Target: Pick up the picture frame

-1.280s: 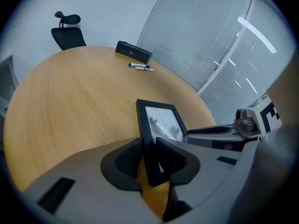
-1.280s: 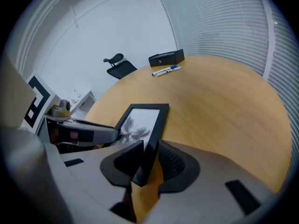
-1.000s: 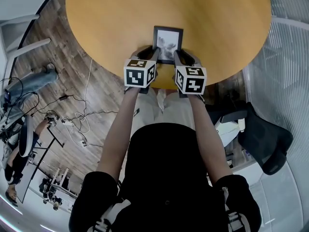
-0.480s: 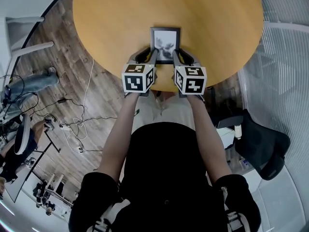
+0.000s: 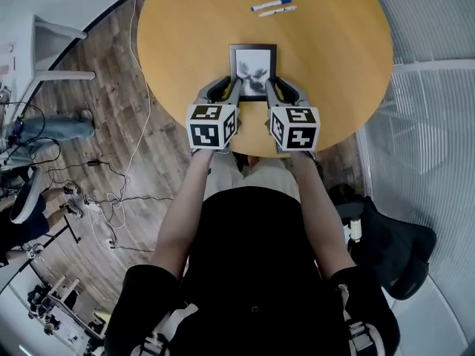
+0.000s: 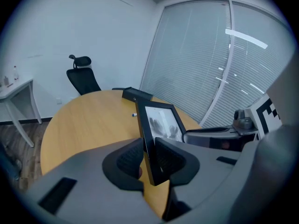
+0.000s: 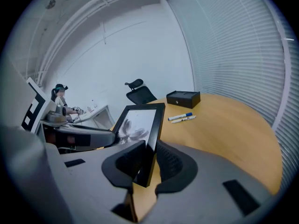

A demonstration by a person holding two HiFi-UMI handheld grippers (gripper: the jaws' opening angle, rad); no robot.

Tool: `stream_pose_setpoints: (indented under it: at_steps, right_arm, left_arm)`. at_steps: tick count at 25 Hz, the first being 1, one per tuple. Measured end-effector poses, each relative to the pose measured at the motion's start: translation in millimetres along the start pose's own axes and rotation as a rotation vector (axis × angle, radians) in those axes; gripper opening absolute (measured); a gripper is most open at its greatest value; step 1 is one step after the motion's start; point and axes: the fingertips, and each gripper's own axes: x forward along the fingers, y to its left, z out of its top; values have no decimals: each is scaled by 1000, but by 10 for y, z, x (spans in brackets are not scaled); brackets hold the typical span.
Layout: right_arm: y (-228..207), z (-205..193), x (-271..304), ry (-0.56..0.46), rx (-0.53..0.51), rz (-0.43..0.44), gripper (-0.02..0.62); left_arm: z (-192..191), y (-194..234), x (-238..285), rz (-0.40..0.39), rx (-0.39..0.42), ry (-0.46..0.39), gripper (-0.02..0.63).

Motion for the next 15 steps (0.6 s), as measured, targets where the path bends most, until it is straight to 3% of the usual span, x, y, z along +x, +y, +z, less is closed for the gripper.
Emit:
stream_pose_setpoints:
  at_steps: [15]
  right_arm:
    - [459,1386,-387,-274,-155,96,92]
  left_arm:
    - [1294,1,-732,70,89,-280,91]
